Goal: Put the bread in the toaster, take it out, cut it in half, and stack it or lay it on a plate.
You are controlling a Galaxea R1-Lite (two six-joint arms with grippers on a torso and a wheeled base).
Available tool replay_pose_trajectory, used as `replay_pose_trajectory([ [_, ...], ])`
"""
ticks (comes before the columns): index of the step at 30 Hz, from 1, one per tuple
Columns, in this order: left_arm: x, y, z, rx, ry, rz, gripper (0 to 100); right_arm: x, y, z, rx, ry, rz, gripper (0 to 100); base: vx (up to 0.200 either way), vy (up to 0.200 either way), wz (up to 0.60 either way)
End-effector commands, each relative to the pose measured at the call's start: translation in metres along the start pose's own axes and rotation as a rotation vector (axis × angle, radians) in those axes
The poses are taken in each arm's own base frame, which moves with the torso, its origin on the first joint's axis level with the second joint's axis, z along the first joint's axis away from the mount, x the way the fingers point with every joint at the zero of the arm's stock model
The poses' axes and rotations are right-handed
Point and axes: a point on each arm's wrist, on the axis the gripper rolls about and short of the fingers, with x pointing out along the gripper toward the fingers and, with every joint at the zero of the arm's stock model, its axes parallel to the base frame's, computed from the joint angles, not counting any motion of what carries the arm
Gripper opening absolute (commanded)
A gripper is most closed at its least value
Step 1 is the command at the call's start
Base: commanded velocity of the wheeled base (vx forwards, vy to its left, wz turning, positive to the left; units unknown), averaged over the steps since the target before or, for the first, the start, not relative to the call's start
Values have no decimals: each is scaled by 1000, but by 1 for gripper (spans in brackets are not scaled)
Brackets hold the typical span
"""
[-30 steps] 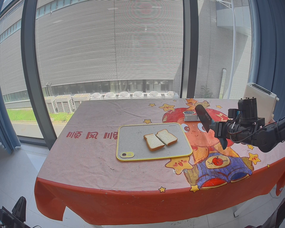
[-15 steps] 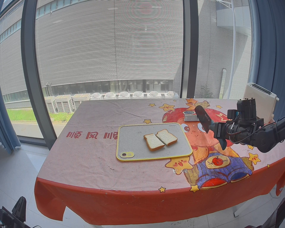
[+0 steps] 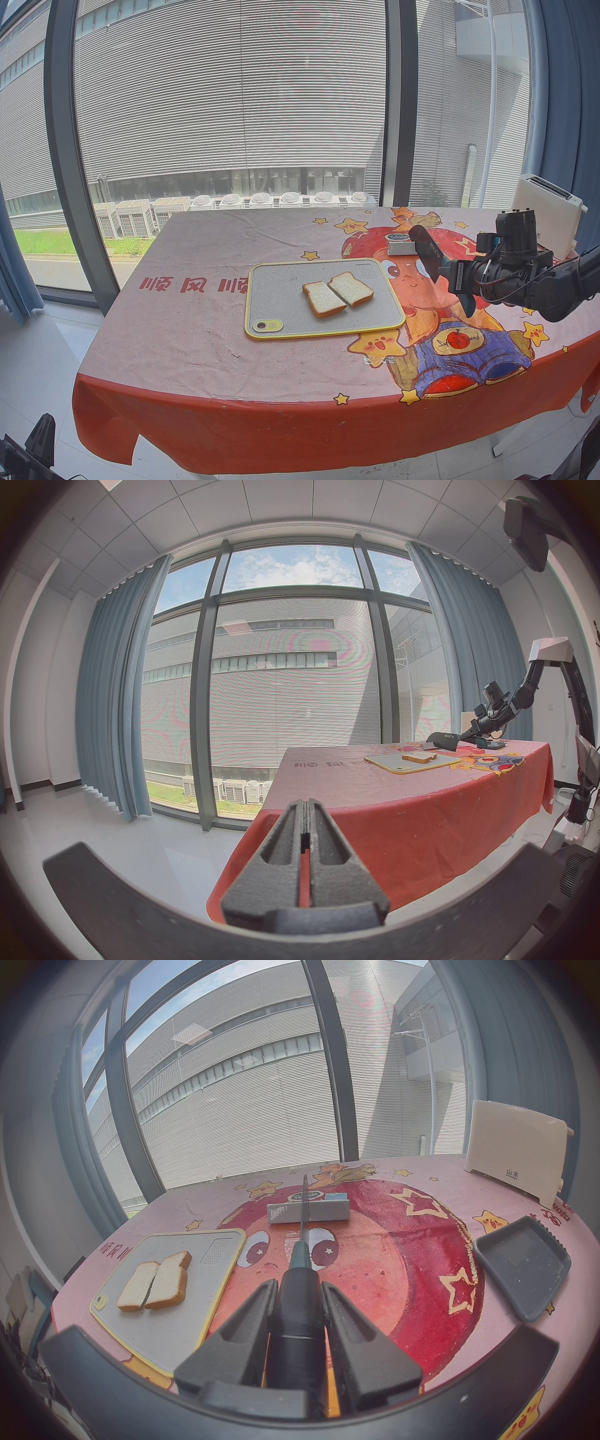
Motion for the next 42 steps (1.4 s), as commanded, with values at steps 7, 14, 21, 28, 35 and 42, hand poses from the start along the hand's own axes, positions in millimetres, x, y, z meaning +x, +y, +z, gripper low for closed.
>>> replay_pose_trajectory([
  [7,0,0,-5,0,1,0,0,1,0,-1,1,9,-2,0,0,0,0],
  [14,0,0,-5,0,1,0,0,2,0,-1,1,9,-2,0,0,0,0],
  [21,0,0,-5,0,1,0,0,2,0,-2,1,10,-2,0,0,0,0],
  [28,0,0,-5,0,1,0,0,2,0,-2,0,15,-2,0,0,0,0],
  [35,0,0,-5,0,1,0,0,2,0,-3,0,18,-2,0,0,0,0],
  [42,0,0,-5,0,1,0,0,2,0,-3,0,19,-3,0,0,0,0],
])
